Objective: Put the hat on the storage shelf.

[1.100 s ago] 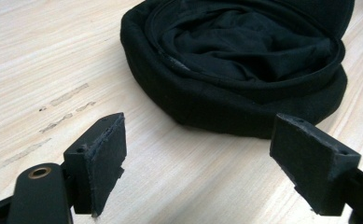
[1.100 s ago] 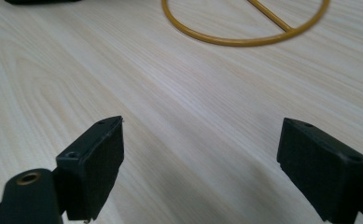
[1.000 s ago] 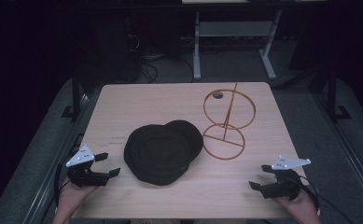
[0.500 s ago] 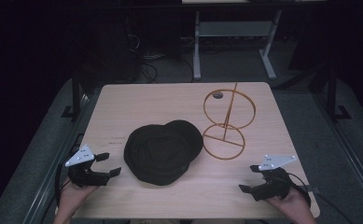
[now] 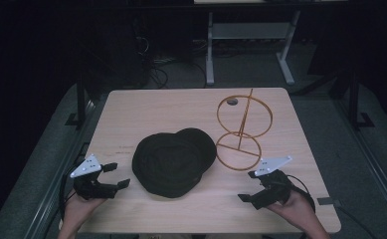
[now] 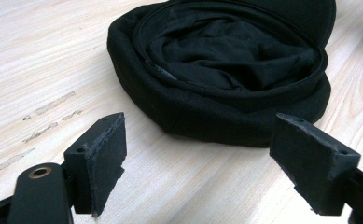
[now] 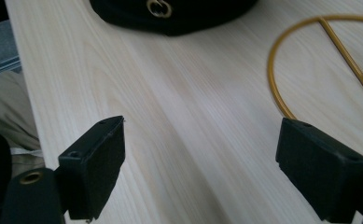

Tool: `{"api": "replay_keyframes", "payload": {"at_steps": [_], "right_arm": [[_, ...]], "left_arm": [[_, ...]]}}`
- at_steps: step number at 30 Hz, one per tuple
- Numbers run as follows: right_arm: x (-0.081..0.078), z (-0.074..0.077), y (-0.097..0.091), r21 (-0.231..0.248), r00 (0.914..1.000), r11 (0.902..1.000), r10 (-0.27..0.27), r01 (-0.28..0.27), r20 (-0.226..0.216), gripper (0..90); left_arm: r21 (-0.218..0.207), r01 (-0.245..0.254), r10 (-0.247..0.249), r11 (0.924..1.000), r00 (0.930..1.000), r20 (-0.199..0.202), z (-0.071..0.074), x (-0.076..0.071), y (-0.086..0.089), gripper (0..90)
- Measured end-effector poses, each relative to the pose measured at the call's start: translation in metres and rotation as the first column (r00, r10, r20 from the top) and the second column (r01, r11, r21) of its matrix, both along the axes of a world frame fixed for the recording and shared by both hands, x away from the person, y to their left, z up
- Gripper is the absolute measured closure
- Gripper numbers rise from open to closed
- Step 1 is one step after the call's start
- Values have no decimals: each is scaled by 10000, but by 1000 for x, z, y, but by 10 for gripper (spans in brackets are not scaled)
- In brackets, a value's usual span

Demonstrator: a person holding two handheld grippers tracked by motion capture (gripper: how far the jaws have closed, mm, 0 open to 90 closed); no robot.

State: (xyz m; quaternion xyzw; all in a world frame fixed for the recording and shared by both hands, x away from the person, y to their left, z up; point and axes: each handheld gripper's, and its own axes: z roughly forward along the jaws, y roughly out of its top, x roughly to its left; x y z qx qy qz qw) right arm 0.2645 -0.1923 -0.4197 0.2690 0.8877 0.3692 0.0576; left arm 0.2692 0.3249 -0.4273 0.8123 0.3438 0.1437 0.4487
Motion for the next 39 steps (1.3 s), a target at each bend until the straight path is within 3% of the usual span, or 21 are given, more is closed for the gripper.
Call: {"api": "replay_keyframes", "payload": {"at_steps": [17,30,39], "right_arm": [[21,18,55,-151,9921,9921,1248,-1245,163,179],[35,33,98,-337,9766,9773,2107,-2094,433,241],[43,38,126,-436,9653,9653,2589,-2573,356,294]], "left_arm": [[-136,-31,30,9999,10000,-9,0,-1,4,179],[-263,-80,80,9996,10000,-20,1,-1,7,179],[-381,-136,135,9992,9999,-37,1,0,9,179]]}}
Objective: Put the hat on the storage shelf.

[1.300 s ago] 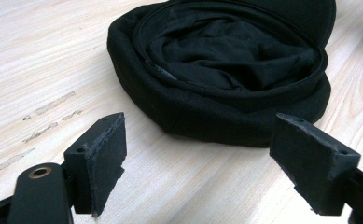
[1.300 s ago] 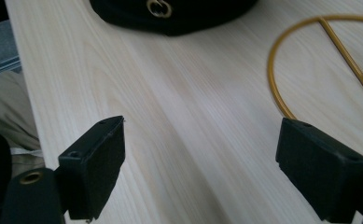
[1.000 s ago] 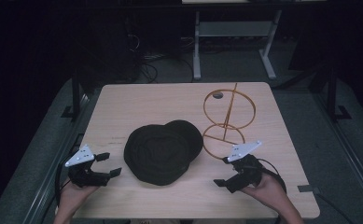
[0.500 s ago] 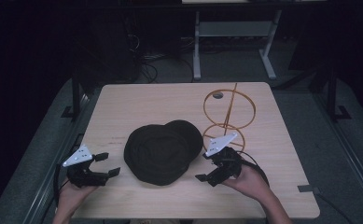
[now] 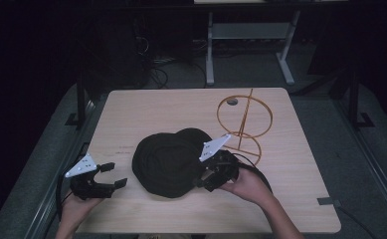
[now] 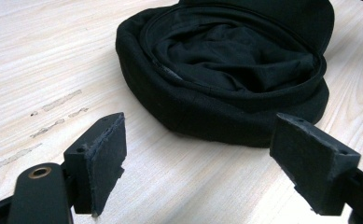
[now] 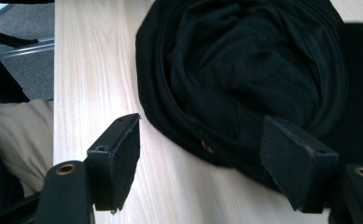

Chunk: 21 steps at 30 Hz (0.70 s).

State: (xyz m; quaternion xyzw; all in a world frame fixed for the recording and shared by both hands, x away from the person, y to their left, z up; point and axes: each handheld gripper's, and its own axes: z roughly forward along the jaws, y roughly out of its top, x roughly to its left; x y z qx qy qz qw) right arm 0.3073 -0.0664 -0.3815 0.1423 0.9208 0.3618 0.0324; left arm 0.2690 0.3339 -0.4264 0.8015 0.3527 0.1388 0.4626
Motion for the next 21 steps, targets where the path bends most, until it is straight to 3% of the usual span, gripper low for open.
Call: {"api": "replay_keyframes", "payload": {"at_steps": [10,13,21], "right_arm": [[4,-2,27,-121,9979,9978,650,-649,85,348],[4,-3,40,-151,9935,9935,1129,-1127,116,430],[5,-9,62,-301,9869,9865,1611,-1611,-24,512]], "left_arm": [[-69,-32,32,10000,10000,-26,-1,0,1,180],[-152,-62,61,9999,10000,-72,-1,0,1,180],[-113,-4,4,9999,10000,-27,-1,1,2,180]]}}
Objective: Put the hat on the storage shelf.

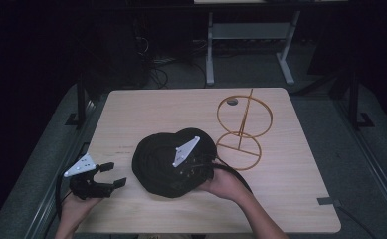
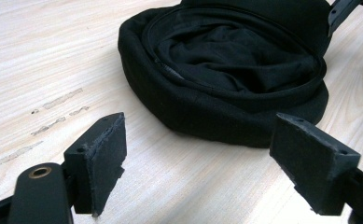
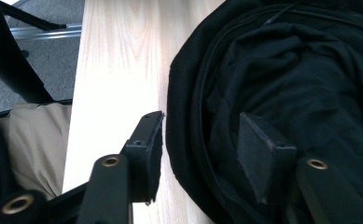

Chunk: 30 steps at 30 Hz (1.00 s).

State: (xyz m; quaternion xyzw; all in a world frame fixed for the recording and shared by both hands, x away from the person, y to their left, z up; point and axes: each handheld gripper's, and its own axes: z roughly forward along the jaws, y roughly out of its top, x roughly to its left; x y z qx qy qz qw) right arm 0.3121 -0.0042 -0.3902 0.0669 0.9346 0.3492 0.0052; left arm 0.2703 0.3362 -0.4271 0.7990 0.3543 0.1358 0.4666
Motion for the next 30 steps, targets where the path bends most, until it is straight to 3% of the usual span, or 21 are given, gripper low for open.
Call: {"api": "replay_keyframes", "payload": {"at_steps": [7,16,24,30], "right_arm": [[1,-5,13,-153,9996,9998,150,-154,-225,570],[5,-18,35,-694,9986,9969,331,-360,-422,634],[10,-33,49,-1475,9993,9886,273,-310,-270,658],[7,-38,56,-1774,9995,9836,294,-316,-152,716]], "left_arm": [[27,-16,16,10000,10000,-33,0,0,1,180],[-44,-25,25,10000,10000,-69,0,0,1,181],[-42,8,-8,10000,10000,-97,-1,1,1,180],[-54,58,-59,10000,9998,-166,-1,2,1,181]]}}
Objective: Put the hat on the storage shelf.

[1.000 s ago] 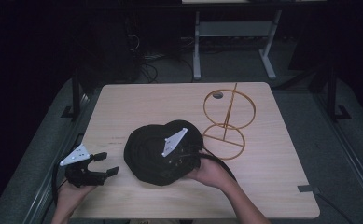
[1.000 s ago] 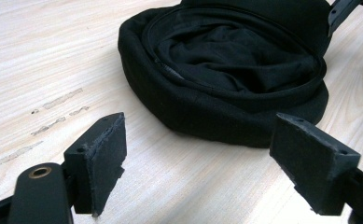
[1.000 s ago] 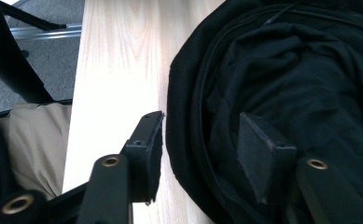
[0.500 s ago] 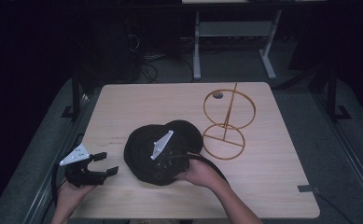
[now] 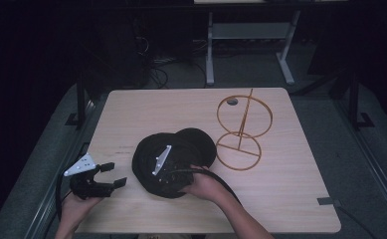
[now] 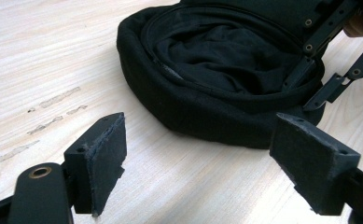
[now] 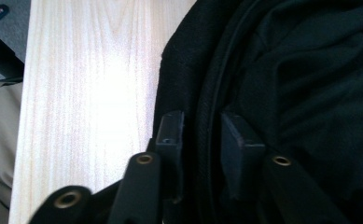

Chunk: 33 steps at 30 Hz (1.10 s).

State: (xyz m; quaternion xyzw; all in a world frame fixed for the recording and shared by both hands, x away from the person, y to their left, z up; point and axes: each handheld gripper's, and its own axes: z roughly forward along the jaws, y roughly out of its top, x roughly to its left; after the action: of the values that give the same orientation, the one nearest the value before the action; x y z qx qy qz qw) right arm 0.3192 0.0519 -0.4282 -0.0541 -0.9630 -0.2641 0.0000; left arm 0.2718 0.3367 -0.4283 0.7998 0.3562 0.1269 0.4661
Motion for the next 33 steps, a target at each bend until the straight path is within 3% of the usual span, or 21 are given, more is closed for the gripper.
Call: {"api": "replay_keyframes", "payload": {"at_steps": [7,17,26,33], "right_arm": [[-3,1,2,-129,9999,9999,101,-100,65,794],[-4,21,-11,477,9991,9989,17,-38,423,797],[-10,65,-33,1506,9975,9886,-61,-46,708,796],[-13,87,-46,2009,9973,9796,-66,-84,738,797]], "left_arm": [[16,90,-90,10000,10000,-11,-1,0,-1,183],[-75,219,-220,9997,9997,-95,-1,0,-5,192],[-317,574,-573,9978,9983,58,4,-1,-17,193],[-599,1037,-1013,9928,9939,432,15,-2,-32,193]]}}
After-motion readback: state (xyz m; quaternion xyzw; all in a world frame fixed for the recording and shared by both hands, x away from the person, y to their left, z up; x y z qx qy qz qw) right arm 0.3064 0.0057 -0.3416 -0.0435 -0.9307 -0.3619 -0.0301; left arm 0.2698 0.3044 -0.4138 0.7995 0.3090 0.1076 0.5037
